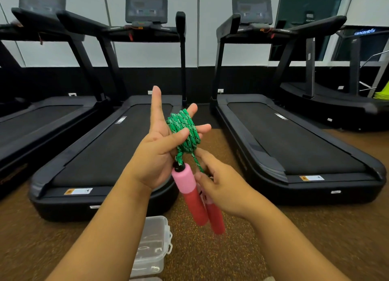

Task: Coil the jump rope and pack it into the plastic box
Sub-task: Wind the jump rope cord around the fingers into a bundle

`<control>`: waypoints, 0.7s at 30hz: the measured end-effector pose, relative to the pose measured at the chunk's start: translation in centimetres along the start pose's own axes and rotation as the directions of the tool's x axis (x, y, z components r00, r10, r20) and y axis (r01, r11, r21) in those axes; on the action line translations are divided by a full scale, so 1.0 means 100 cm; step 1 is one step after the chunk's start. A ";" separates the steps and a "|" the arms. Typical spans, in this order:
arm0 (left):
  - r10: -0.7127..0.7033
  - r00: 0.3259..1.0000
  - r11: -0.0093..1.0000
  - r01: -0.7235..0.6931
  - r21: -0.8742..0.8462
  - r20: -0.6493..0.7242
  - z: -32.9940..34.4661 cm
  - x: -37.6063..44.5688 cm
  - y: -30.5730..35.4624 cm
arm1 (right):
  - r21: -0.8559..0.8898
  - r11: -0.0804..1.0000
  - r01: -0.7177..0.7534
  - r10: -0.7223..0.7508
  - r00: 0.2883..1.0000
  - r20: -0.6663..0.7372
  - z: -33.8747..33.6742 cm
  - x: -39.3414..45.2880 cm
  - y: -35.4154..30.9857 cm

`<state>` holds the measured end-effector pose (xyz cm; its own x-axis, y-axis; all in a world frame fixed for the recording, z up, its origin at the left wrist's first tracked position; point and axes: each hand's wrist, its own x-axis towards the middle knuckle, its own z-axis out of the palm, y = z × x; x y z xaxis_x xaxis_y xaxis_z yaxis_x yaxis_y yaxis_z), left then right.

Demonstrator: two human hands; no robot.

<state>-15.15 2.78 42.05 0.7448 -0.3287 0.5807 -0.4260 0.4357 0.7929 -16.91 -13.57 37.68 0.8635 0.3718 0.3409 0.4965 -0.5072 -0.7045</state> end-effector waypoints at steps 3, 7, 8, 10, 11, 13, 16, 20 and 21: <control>0.003 1.000 0.998 -0.003 0.069 0.001 -0.001 -0.001 -0.002 | -0.008 1.000 0.018 -0.018 0.998 -0.060 0.000 -0.001 -0.001; 0.014 1.000 0.988 -0.014 0.155 0.000 0.002 -0.003 -0.006 | 0.060 0.998 0.030 -0.021 0.990 -0.143 -0.004 0.000 -0.003; 0.024 1.000 0.987 -0.024 0.160 0.004 0.003 -0.004 -0.007 | 0.099 0.995 0.024 -0.009 0.989 -0.147 -0.003 0.000 -0.003; 0.042 0.999 0.989 -0.044 0.140 0.015 0.004 -0.004 -0.008 | 0.204 0.979 0.002 0.023 0.992 -0.123 -0.002 0.000 -0.002; 0.047 0.999 0.992 -0.048 0.121 0.014 0.005 -0.005 -0.008 | 0.244 0.970 -0.007 0.035 0.993 -0.111 -0.001 0.000 -0.001; 0.052 0.999 0.995 -0.051 0.088 -0.002 0.006 -0.005 -0.008 | 0.282 0.959 -0.019 0.053 0.992 -0.114 -0.001 -0.001 0.001; 0.053 0.999 0.995 -0.054 0.082 0.014 0.008 -0.005 -0.007 | 0.350 0.936 -0.034 0.086 0.987 -0.135 -0.001 0.001 0.001; 0.021 0.998 0.987 -0.030 0.155 0.062 0.013 -0.004 -0.007 | 0.241 0.970 -0.033 0.065 0.990 -0.128 -0.006 0.001 -0.001; 0.010 0.998 0.984 -0.021 0.178 0.065 0.014 -0.004 -0.007 | 0.188 0.982 -0.026 0.049 0.992 -0.117 -0.008 0.000 -0.001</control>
<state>-15.86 1.46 41.53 0.7057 -0.3782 0.5991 -0.5263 0.2861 0.8007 -16.91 -14.13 38.18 0.8911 0.2532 0.3767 0.4483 -0.3612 -0.8176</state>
